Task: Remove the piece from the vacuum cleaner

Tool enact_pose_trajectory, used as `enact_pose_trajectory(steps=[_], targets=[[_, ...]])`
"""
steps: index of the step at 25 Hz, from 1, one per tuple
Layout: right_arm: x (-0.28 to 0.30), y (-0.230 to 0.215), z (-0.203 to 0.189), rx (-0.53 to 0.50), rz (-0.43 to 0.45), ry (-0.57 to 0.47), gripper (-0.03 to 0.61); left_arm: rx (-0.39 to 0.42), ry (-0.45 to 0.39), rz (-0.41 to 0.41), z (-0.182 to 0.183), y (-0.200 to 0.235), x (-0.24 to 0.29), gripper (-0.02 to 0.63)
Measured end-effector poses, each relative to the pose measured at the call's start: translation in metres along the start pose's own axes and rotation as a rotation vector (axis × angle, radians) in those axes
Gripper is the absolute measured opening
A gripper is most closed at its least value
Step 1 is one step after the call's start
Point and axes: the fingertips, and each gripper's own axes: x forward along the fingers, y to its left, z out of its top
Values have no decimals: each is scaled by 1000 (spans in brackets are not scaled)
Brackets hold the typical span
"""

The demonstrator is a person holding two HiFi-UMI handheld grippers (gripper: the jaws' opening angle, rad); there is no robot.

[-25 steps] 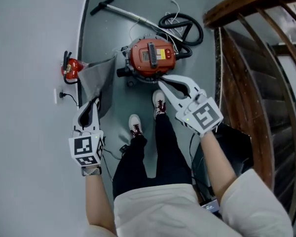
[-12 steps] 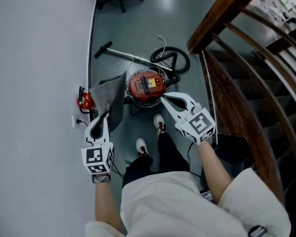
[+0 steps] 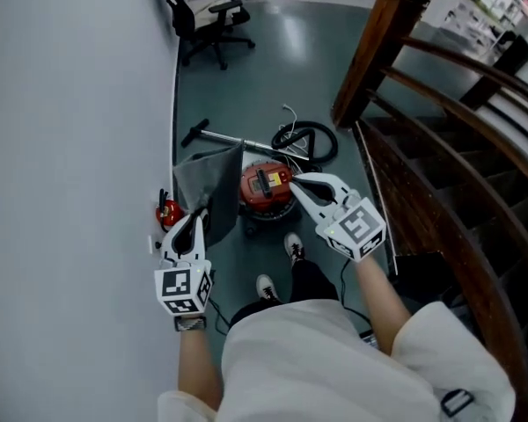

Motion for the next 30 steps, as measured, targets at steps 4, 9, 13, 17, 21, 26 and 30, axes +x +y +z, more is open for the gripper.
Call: enact_pose_trajectory(steps=[4,9,13,17,21,26,30], targets=[[-10,3,23,-27,-8,-35,28,31,-43,1,28,-2,-8,23],[-15,10,53,-66,-16,-76,28,48,-77,-17,60,-1,-21,23],[-23,12,78,-95,-22,-115,28,61,-108,-36,84,-2,-32,23],[-33,12,102,-107,-34,-146,28,85,-156,-36,111,-2,-44,23],[-39,13,114,-137,-31,-160,28,107,-190,-44,128,-8,-53,25],[-39,12,124,-173,-26,-153,28,133,-210,-59,148,-15,-57,23],[-38,11,126,-178,-32,-151,28,146,-222,-70,154,-17,-60,25]])
